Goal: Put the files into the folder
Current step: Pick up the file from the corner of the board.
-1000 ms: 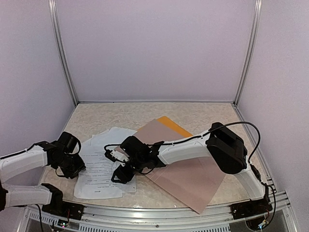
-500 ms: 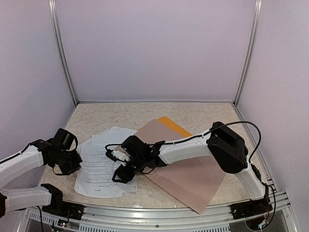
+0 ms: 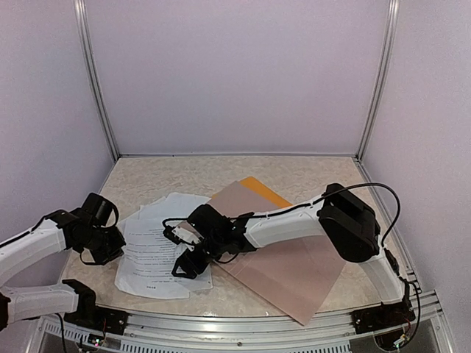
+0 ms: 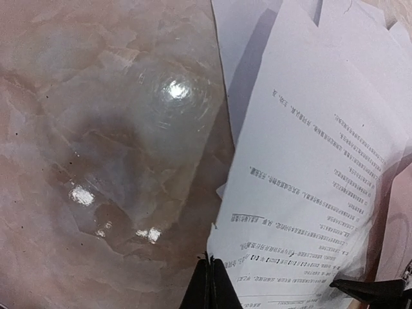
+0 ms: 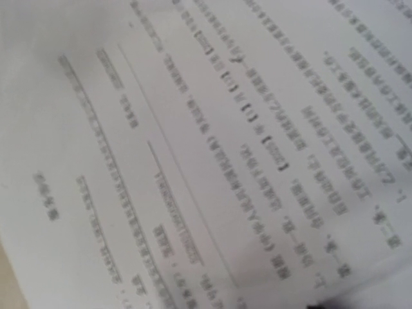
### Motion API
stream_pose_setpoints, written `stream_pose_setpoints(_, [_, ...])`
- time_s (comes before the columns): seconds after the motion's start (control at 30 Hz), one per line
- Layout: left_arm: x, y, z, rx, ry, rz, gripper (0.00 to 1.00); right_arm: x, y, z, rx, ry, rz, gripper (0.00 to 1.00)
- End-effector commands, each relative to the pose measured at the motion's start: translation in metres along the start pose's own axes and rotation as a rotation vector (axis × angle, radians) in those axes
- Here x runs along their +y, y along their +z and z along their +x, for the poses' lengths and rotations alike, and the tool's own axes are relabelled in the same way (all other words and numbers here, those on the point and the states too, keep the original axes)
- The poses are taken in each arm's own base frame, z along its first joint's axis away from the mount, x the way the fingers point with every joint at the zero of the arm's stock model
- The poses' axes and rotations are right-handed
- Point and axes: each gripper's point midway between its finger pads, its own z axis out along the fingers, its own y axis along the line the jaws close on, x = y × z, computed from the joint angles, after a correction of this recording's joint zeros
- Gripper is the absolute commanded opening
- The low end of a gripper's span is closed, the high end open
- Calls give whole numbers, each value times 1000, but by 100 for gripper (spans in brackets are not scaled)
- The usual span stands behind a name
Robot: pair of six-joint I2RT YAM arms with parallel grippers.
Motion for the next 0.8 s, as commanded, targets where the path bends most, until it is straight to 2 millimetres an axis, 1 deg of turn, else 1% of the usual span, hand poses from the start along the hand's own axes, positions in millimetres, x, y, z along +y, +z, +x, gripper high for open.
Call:
stream_pose_setpoints(0.0, [-19,-29,-17,-70,46,28,0,-3,-21,-2,10,19,25,68])
stream_pose_setpoints(0.03, [-20,-35,-17,-80,60,23,0,-1,-26,-8,-4,15,23,69])
stream_pose_setpoints(0.13, [-23,-56,-27,-149,82,-13,0,2,-43,-25,-41,4,23,72])
stream_pose_setpoints(0.2, [-27,-71,-32,-185,100,-30,0,1,-58,-36,-65,-1,33,73])
stream_pose_setpoints(0.3, [-36,-94,-41,-242,134,-30,0,-6,-79,-48,-98,1,55,75])
stream_pose_setpoints(0.37, [-50,-108,-45,-273,180,7,0,-13,-93,-50,-115,9,80,75])
stream_pose_setpoints(0.47, [-76,-132,-51,-312,244,86,0,-28,-115,-54,-142,27,131,75])
stream_pose_setpoints(0.5, [-87,-145,-52,-334,269,119,0,-36,-122,-54,-149,37,150,75])
stream_pose_setpoints(0.57, [-103,-165,-54,-373,315,161,0,-47,-135,-52,-160,51,182,75])
stream_pose_setpoints(0.67, [-130,-192,-52,-420,395,217,0,-64,-148,-43,-158,78,222,75])
stream_pose_setpoints(0.77, [-161,-211,-47,-447,482,266,0,-78,-156,-36,-154,102,254,75])
